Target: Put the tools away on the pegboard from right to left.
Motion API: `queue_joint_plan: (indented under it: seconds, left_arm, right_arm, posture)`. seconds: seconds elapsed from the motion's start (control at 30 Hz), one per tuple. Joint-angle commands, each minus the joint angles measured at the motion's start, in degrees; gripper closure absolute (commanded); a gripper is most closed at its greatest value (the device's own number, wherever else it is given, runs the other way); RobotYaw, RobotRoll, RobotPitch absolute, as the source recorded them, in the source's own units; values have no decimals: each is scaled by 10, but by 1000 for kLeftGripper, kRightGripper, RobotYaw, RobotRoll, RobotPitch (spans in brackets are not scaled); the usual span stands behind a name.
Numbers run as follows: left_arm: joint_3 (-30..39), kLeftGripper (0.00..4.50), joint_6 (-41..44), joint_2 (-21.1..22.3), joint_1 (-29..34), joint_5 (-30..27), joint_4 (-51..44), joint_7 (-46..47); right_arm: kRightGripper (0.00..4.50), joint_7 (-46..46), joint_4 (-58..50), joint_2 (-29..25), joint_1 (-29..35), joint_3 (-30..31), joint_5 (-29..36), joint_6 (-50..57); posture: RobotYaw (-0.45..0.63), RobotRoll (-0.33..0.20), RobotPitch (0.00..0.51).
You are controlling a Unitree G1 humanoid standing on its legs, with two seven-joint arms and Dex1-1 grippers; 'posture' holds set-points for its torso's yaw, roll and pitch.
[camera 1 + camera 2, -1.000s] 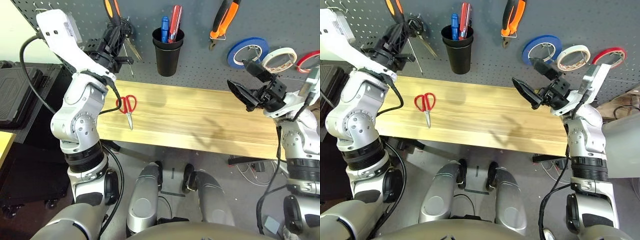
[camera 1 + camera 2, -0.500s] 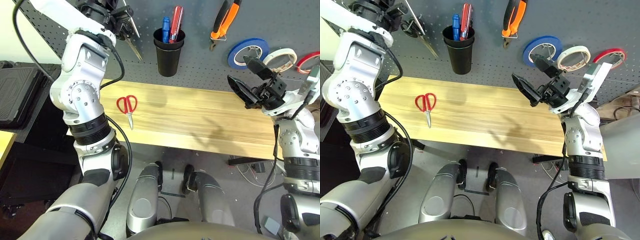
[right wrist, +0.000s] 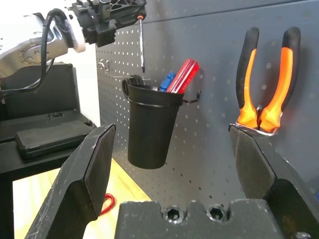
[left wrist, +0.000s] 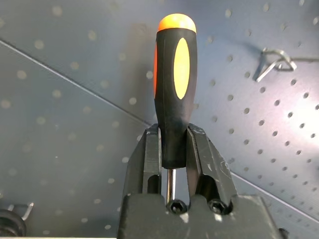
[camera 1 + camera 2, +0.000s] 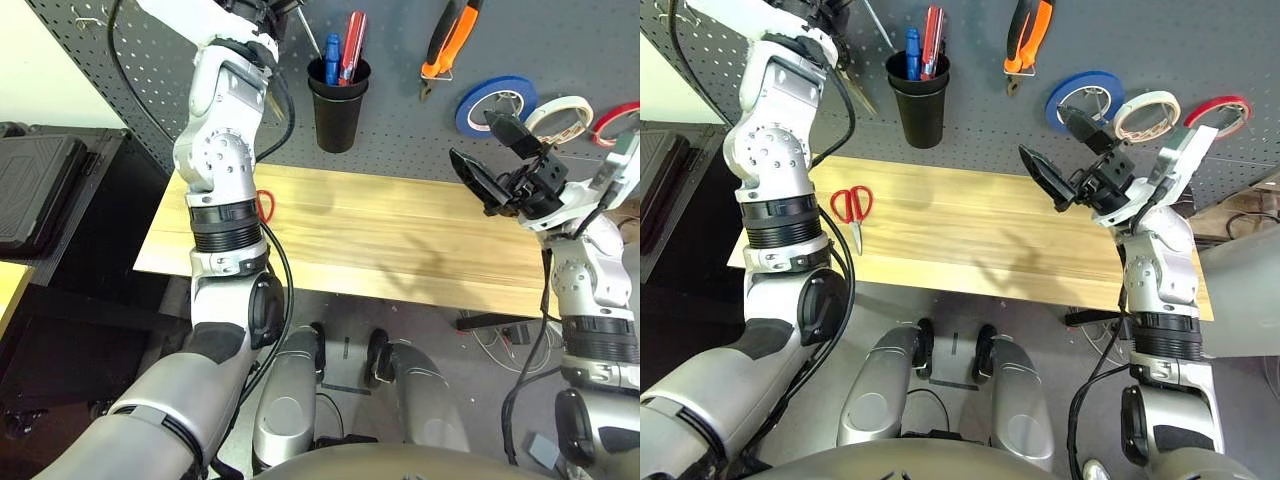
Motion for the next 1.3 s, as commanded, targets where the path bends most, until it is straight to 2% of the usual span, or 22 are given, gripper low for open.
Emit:
queue_joint_plan:
  seconds: [0.03,0.4,0.53,0.73,0.9,1.07,1.17,1.3]
  left_arm:
    - [-20,3973,-26,-7,1,20,32,-12]
    - [-62,3973,-89,3,6,91,116,-30]
    - [-64,2568,-83,3,8,96,110,-29]
    - [-72,131,-64,12,-1,106,77,-22]
    - [-72,57,-36,38,-17,124,19,2]
    - [-66,57,43,85,7,126,-107,18]
    - [-65,57,97,110,46,128,-184,24]
    - [-55,57,191,125,140,114,-308,41]
  right_arm:
    - [0,-4,-17,-4,13,5,-4,10]
    - [0,-10,-23,-8,17,8,-6,18]
    - [0,-11,-27,-9,20,11,-9,24]
    - [0,-7,-24,-8,24,17,-12,23]
    - [0,-2,-17,-7,17,21,-13,25]
    - [0,4,-21,-4,22,32,-12,36]
    - [0,6,-27,-2,28,40,-9,44]
    - [0,8,-38,-9,38,59,-16,75]
  posture:
    - [133,0,206]
    - [122,0,205]
    - [126,0,204]
    - [140,0,201]
    - [149,0,200]
    - [169,0,205]
    - [187,0,211]
    - [212,0,220]
